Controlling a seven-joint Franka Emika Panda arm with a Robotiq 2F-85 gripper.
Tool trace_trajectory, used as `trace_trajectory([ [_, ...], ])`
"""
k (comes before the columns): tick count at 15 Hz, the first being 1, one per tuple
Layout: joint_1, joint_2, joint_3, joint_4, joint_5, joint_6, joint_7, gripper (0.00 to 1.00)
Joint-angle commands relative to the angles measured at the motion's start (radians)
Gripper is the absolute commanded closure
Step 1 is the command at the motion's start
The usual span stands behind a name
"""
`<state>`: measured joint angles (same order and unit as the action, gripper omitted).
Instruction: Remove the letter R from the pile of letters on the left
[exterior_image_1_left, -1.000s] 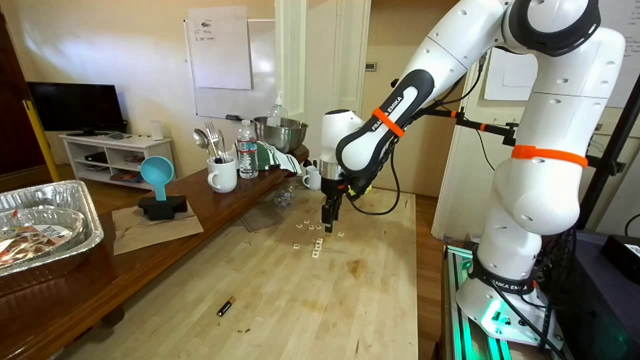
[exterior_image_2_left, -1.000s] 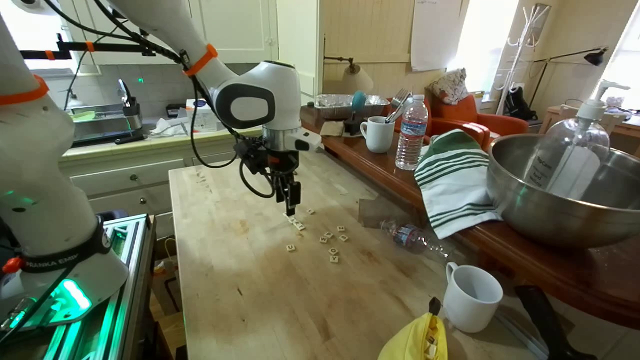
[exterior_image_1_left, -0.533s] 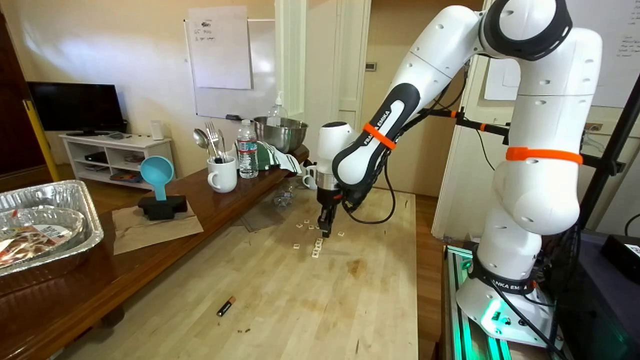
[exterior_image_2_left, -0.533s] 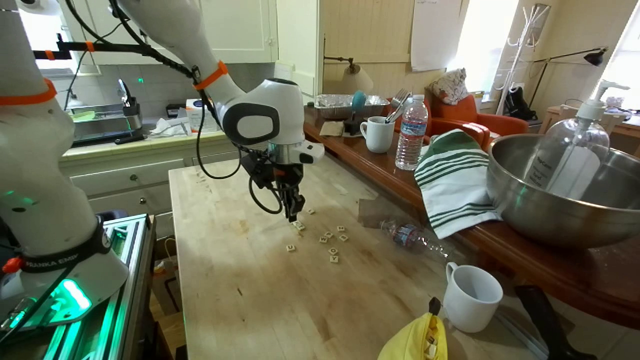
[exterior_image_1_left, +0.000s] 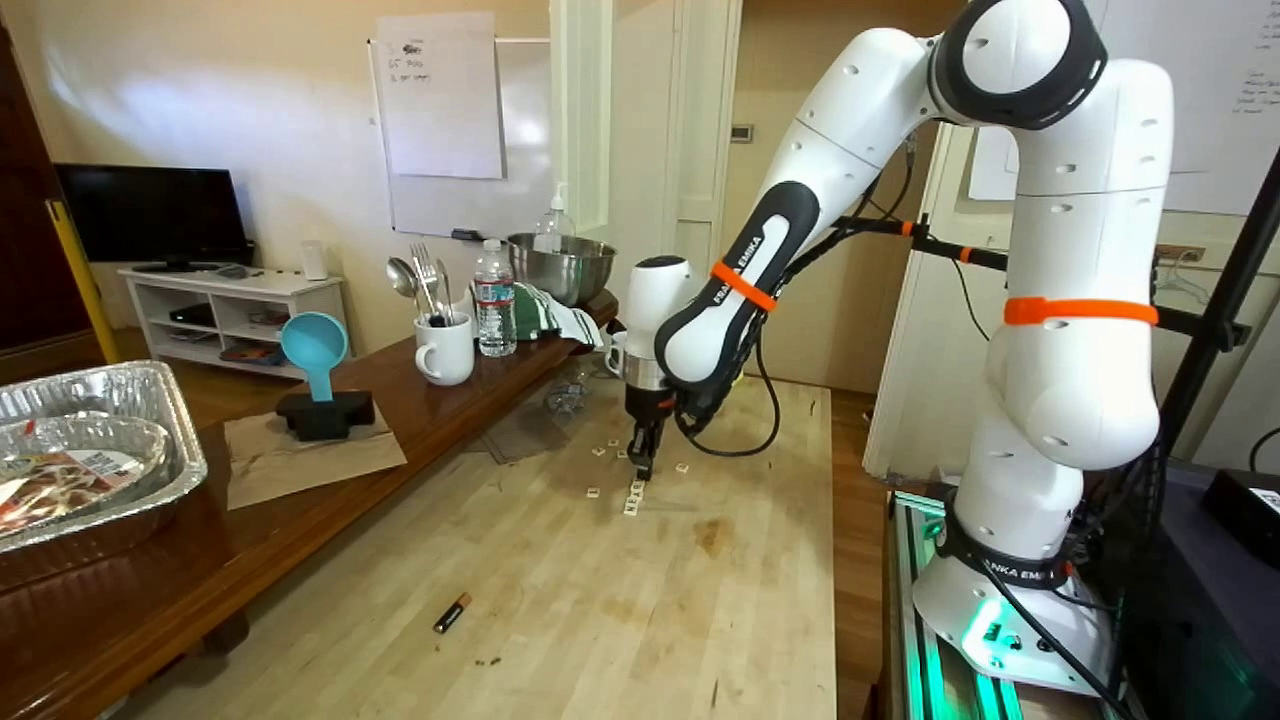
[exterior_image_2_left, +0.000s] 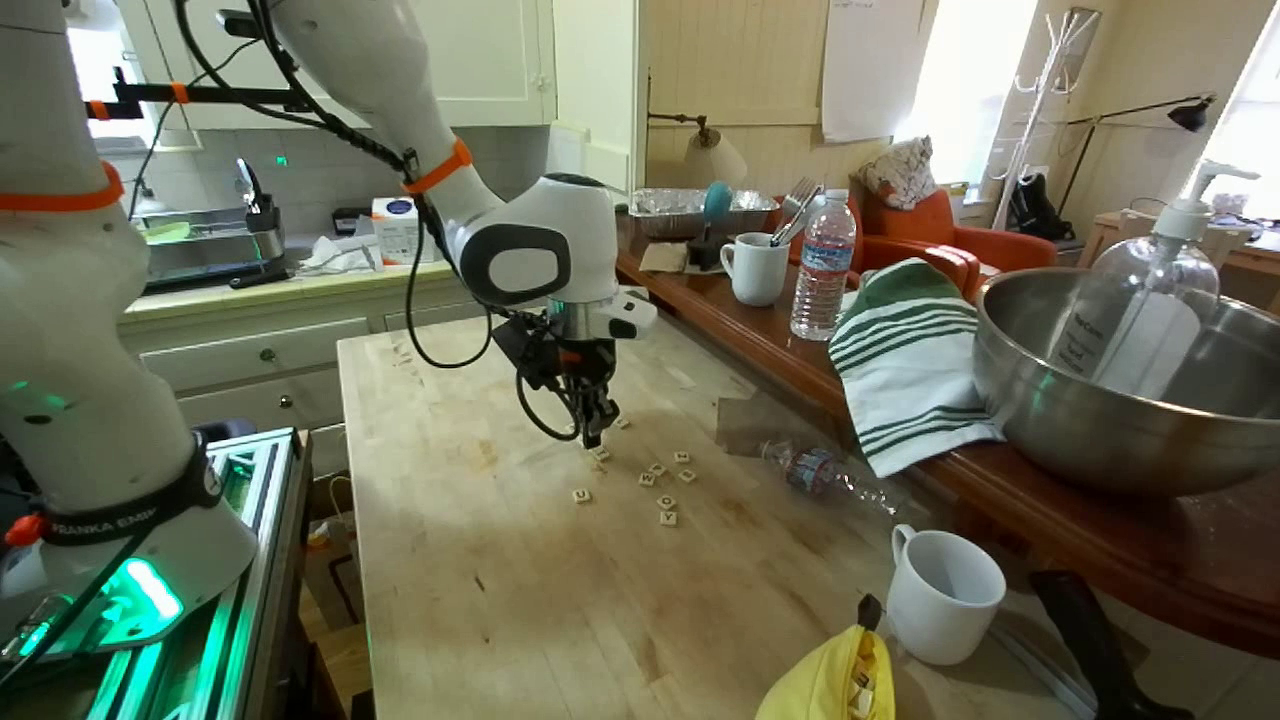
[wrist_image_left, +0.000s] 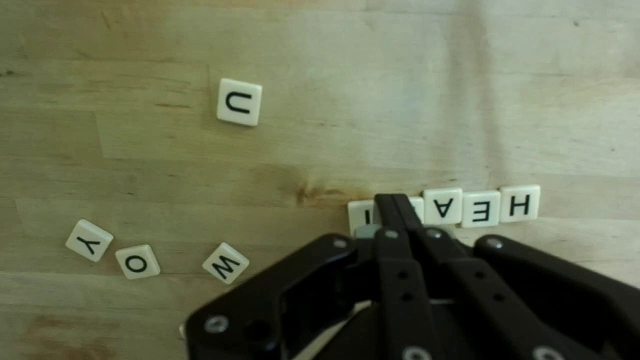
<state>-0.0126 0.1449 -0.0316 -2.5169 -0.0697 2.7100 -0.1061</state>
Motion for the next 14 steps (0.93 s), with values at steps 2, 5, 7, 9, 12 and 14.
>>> trace_trajectory([
  [2,-0.008,0.045,0.018,0.023,0.017,0.03,-0.027,1.0],
  [5,-0.009,0.054,0.021,0.025,0.013,0.029,-0.028,1.0],
  [7,-0.01,0.064,0.022,0.029,0.014,0.034,-0.034,1.0],
  [9,-0.011,0.077,0.022,0.035,0.014,0.047,-0.036,1.0],
  [12,-0.016,0.095,0.031,0.049,0.032,0.074,-0.051,1.0],
  [14,-0.019,0.107,0.04,0.058,0.051,0.094,-0.061,1.0],
])
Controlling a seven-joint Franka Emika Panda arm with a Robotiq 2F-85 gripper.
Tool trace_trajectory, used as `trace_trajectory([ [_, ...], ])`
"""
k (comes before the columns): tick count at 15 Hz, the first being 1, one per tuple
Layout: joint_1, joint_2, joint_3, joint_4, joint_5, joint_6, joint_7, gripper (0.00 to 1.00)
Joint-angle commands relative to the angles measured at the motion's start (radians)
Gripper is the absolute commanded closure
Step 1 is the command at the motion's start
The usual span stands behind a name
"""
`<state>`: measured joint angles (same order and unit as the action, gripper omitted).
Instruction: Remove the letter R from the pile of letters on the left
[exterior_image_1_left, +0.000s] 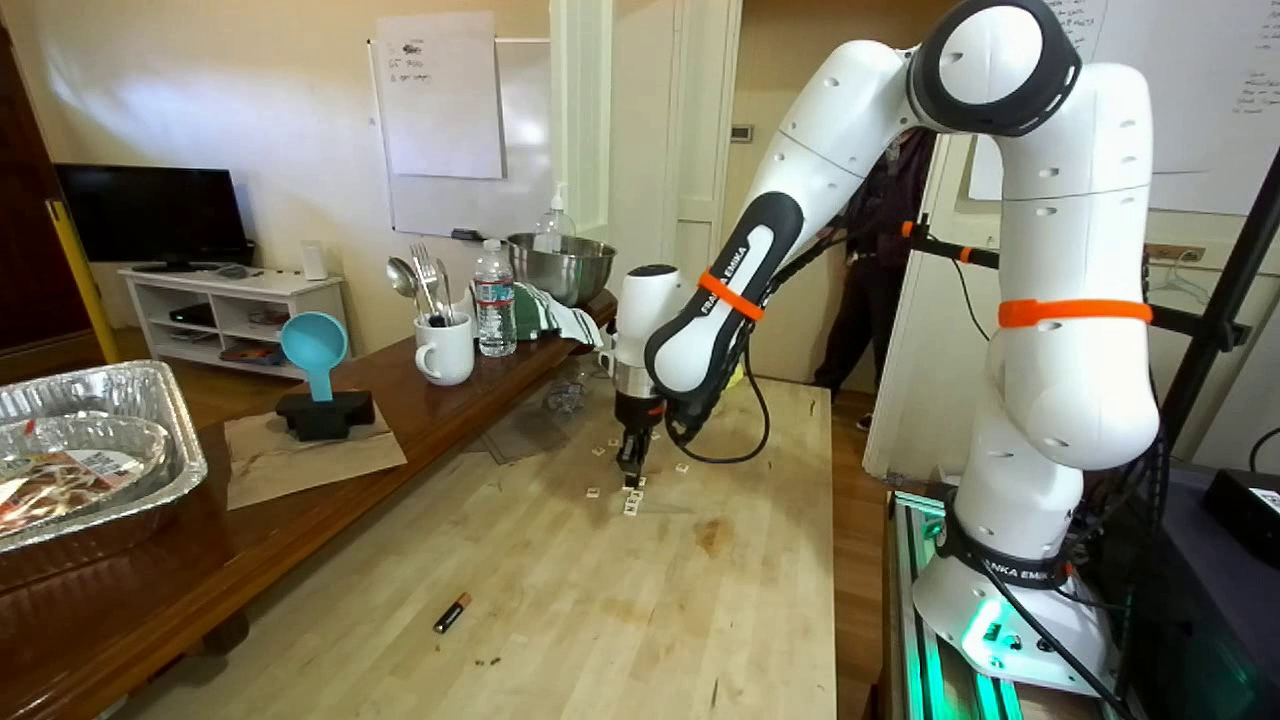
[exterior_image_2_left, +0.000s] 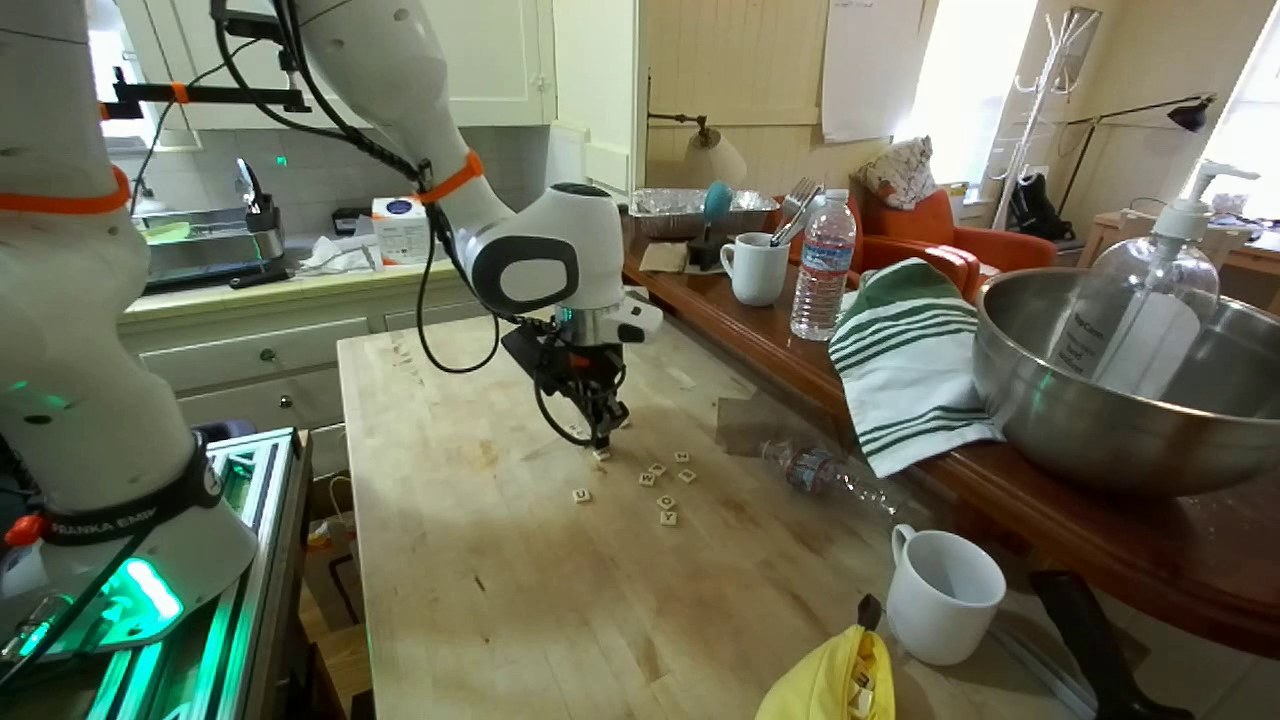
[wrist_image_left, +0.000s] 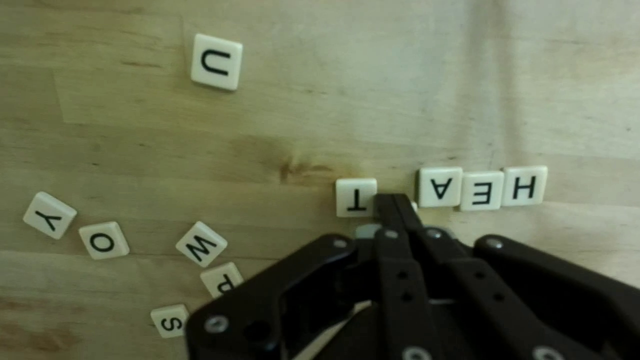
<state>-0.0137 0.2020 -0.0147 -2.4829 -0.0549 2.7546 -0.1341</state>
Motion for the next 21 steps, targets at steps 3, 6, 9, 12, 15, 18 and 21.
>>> trace_trajectory([
  [3,-0.017,0.069,0.025,0.041,0.038,0.071,-0.023,1.0],
  [6,-0.007,0.087,-0.001,0.065,0.002,0.073,0.016,1.0],
  [9,-0.01,0.099,-0.027,0.087,-0.009,0.072,0.037,1.0],
  [12,-0.011,0.11,-0.069,0.107,-0.036,0.064,0.071,1.0],
  [15,-0.009,0.117,-0.122,0.122,-0.076,0.055,0.116,1.0],
  [18,-0.013,0.119,-0.153,0.129,-0.093,0.047,0.139,1.0],
  [21,-0.017,0.064,-0.136,0.089,-0.073,0.043,0.121,1.0],
])
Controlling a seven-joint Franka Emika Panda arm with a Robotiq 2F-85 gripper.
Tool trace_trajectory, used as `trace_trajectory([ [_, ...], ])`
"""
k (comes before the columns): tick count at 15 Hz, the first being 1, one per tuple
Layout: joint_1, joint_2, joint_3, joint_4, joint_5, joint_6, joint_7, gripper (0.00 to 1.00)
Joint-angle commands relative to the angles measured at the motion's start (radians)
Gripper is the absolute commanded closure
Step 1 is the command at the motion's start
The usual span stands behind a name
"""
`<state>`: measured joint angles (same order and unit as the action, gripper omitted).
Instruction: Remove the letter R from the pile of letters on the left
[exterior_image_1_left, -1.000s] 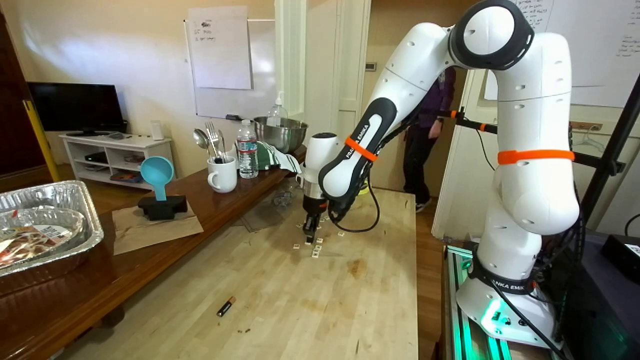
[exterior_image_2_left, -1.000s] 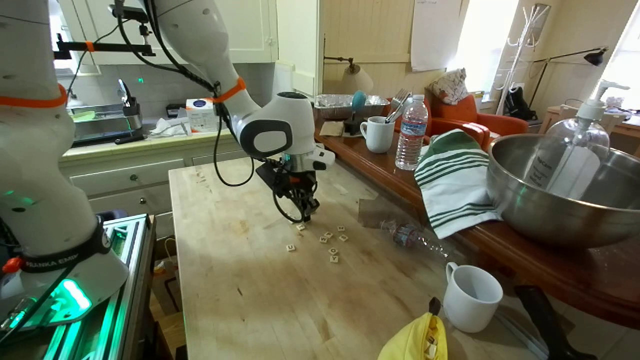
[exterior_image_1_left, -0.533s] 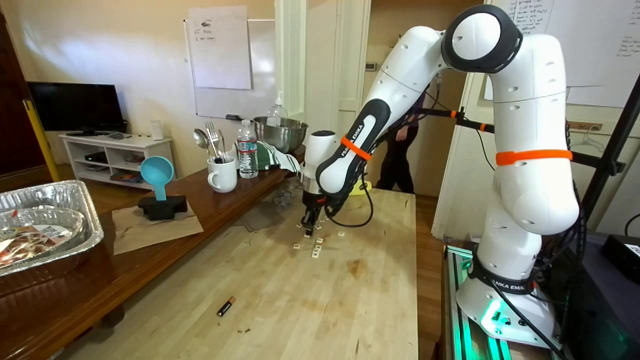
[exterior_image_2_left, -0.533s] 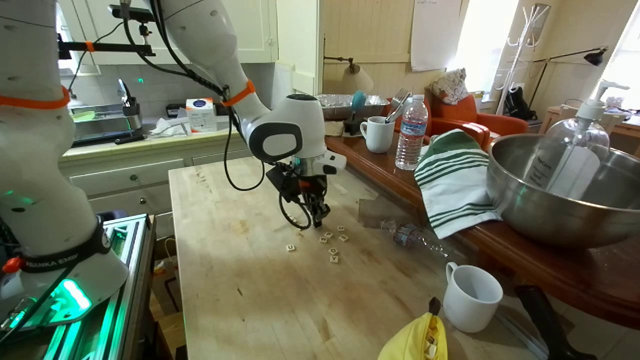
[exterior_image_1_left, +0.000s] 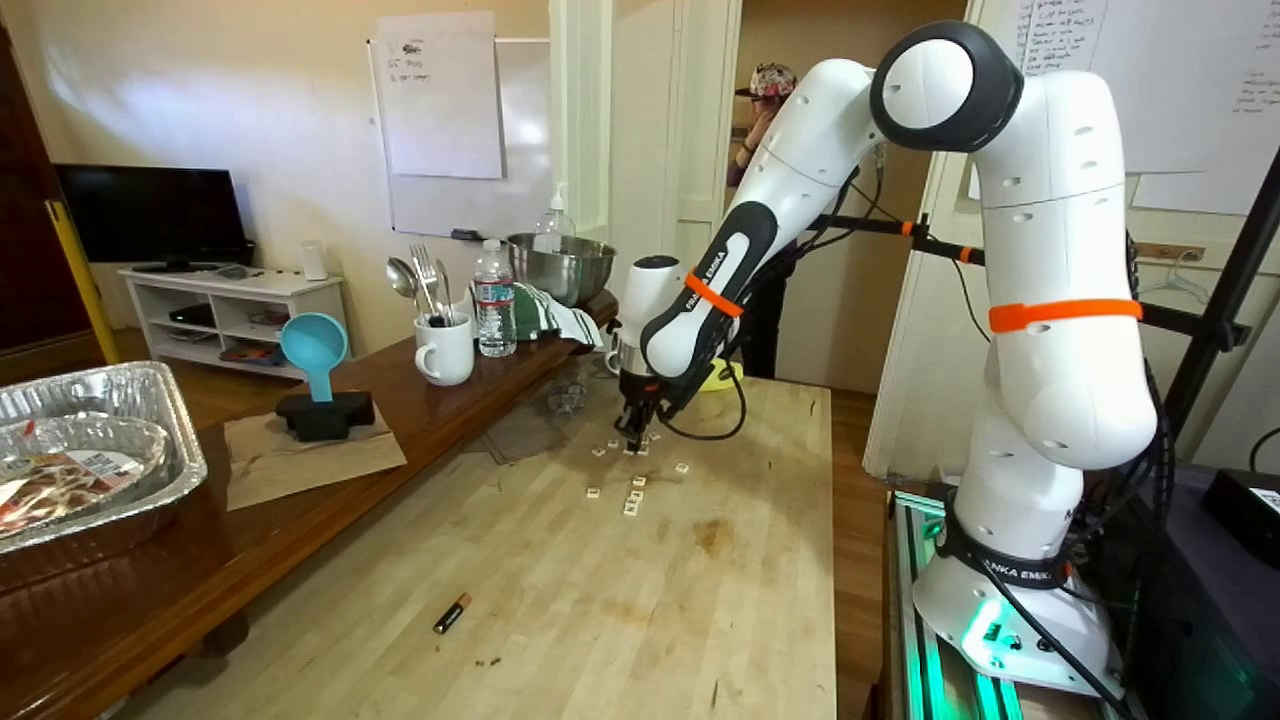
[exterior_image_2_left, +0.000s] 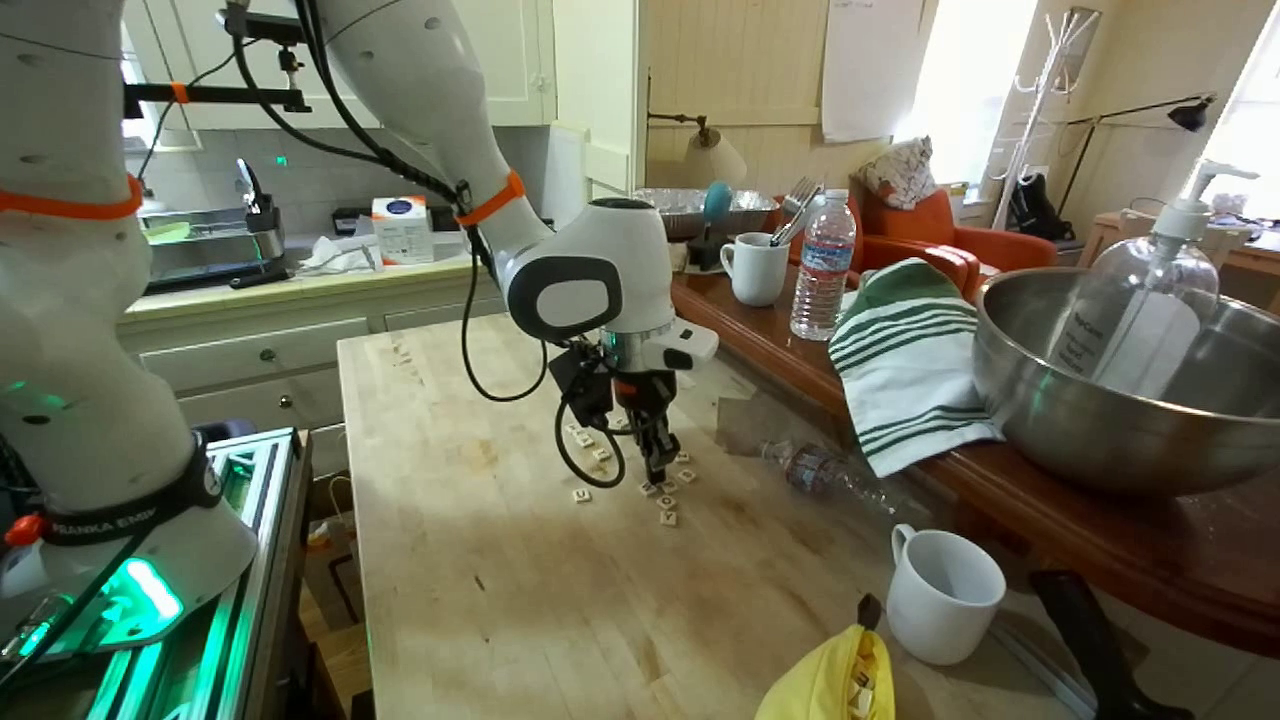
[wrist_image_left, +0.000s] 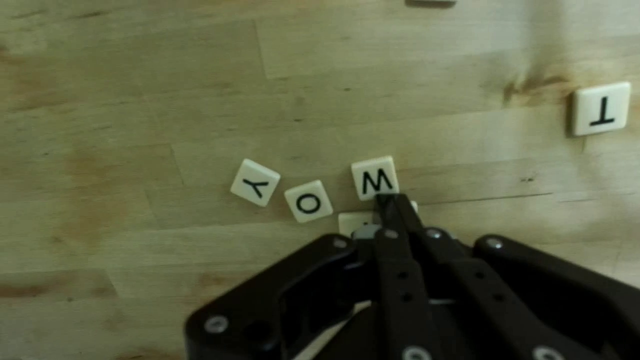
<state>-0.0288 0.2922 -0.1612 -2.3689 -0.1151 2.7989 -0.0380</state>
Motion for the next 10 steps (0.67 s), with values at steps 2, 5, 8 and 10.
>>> trace_trajectory([
  [2,0.006,-0.065,0.021,-0.058,-0.016,0.008,0.023,1.0],
  [5,0.017,-0.1,0.041,-0.089,-0.019,0.002,0.022,1.0],
  [8,0.018,-0.101,0.063,-0.1,-0.008,-0.011,0.018,1.0],
  [10,0.016,-0.101,0.077,-0.11,0.001,-0.019,0.015,1.0],
])
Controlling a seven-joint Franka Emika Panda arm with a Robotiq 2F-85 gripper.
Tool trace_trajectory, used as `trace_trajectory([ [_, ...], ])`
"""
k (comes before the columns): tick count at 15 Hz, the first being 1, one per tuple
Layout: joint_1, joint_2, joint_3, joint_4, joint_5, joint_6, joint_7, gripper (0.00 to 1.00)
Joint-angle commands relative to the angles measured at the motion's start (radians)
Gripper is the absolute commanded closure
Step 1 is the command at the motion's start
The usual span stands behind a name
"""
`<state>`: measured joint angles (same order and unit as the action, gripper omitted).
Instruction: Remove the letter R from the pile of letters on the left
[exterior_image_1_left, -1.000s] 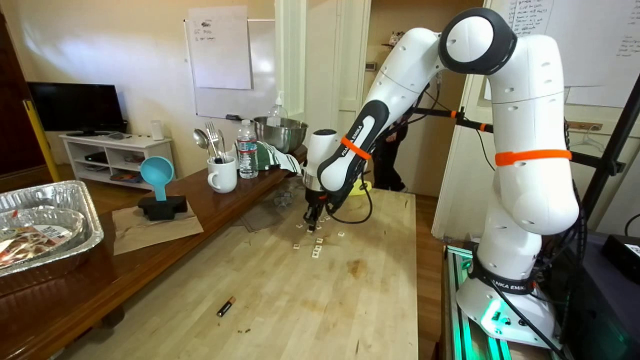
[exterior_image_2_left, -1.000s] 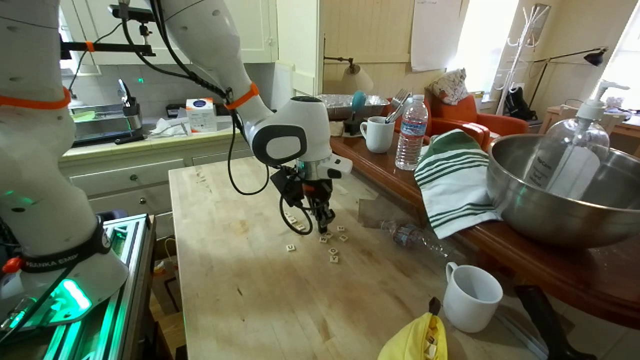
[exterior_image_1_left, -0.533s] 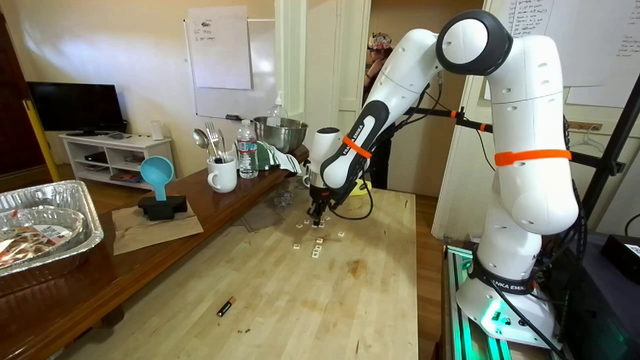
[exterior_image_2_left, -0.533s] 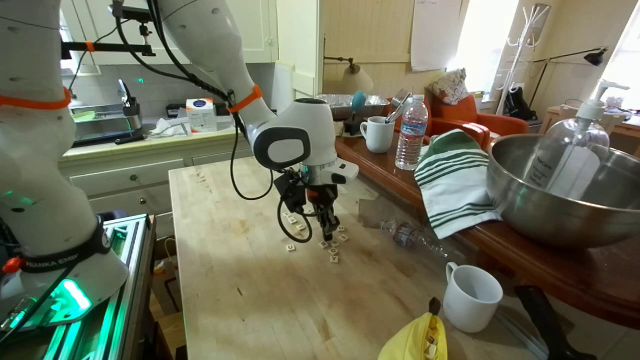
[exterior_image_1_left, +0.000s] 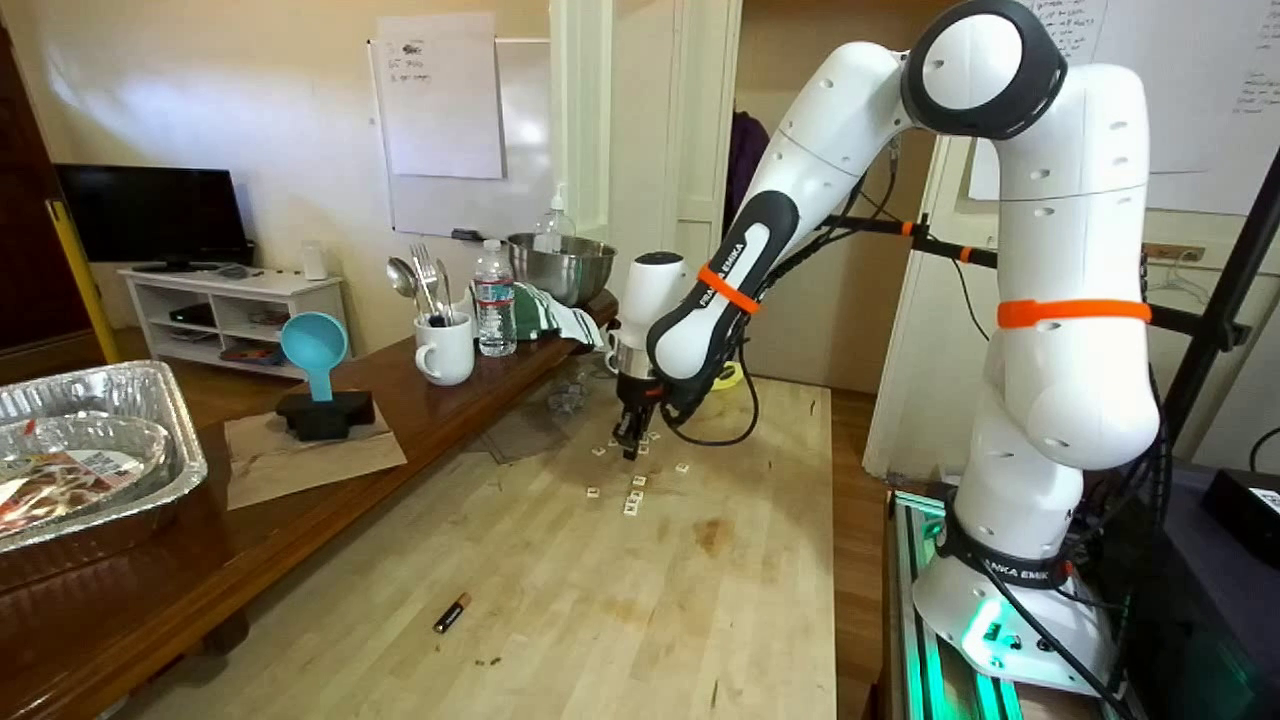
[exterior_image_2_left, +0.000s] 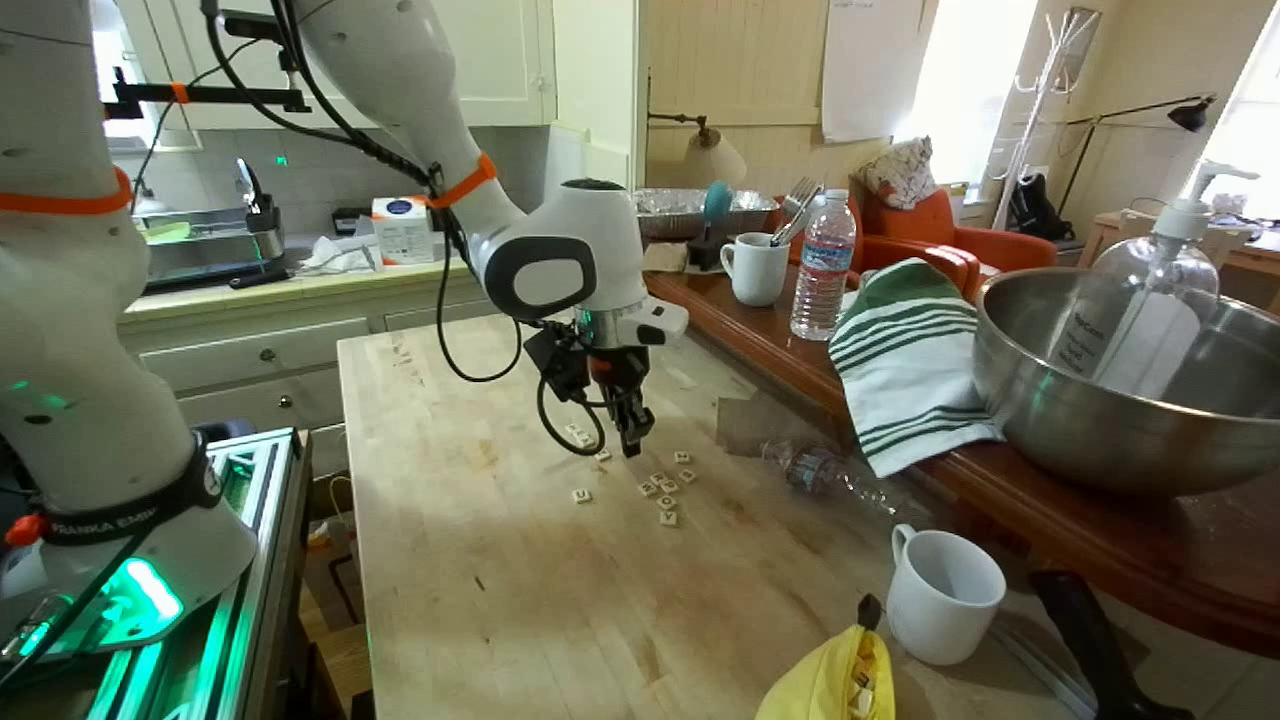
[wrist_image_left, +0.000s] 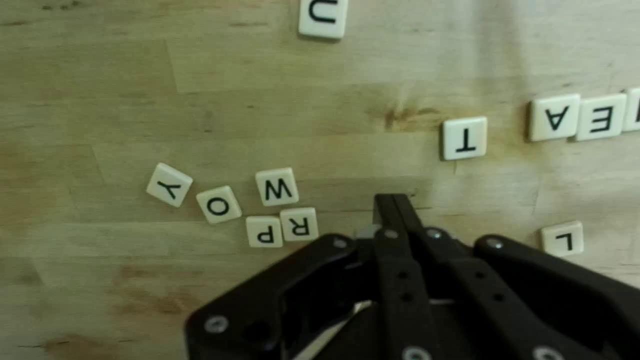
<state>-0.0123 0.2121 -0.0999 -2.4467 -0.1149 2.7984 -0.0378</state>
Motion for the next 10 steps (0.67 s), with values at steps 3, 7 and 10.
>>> trace_trajectory([
  [3,-0.005,-0.026,0.037,-0.052,0.021,-0.016,0.0,1.0],
  [7,-0.008,-0.027,0.058,-0.064,0.04,-0.014,-0.009,1.0],
  [10,-0.007,-0.029,0.061,-0.068,0.037,-0.013,-0.006,1.0],
])
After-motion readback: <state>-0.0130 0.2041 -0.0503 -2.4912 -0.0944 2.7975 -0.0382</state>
